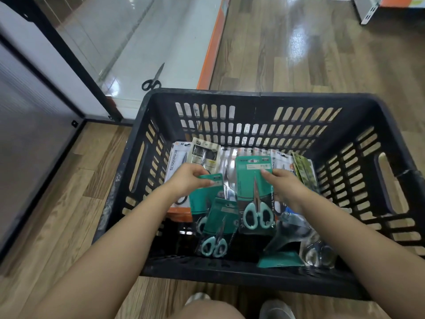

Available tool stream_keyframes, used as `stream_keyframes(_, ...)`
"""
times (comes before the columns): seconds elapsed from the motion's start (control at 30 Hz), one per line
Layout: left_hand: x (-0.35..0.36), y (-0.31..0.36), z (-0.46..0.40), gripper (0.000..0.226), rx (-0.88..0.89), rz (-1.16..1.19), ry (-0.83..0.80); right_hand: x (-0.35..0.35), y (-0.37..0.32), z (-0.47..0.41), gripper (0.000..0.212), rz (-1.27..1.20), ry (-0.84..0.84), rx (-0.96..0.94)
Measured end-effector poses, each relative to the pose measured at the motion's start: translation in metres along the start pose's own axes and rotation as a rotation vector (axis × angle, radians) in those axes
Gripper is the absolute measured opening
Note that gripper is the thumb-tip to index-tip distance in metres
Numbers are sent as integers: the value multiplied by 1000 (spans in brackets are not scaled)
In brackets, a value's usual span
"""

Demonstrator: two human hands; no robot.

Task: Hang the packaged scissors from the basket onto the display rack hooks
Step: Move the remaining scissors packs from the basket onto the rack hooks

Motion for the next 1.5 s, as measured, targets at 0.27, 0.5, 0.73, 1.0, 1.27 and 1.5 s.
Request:
stream_keyframes(0.27, -3, 36, -42, 18, 130, -23, 82, -4, -7, -5, 25, -148, 26, -8)
stream_keyframes(0.5, 28, 32, -62, 35, 223, -258, 249, -8, 2, -22, 29, -123, 52, 11)
stream_keyframes(0.73, 32, 8, -57, 70, 136, -136, 302, -3, 6, -28, 26, -132, 48, 25)
stream_keyframes(1.0, 5, -4, -30, 53, -92, -142, 331, -1, 2, -25, 29, -115, 52, 11)
stream_keyframes(1.27, 29, -4, -14, 38, -118, -213, 264, 5, -3, -16, 26, -99, 32, -6)
stream_keyframes(1.5, 44, -8, -14, 41, -276, -218, 195, 6, -4, -15, 24, -76, 33, -28)
Point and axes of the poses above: each hand's wrist, its own z-axis away from the middle knuckle, its own x-axis out of the palm, y = z × x, the point moved 4 cm from there along -z, towards the middle knuckle, and after that the axes turned 12 degrees about y, right-handed, at the moved point
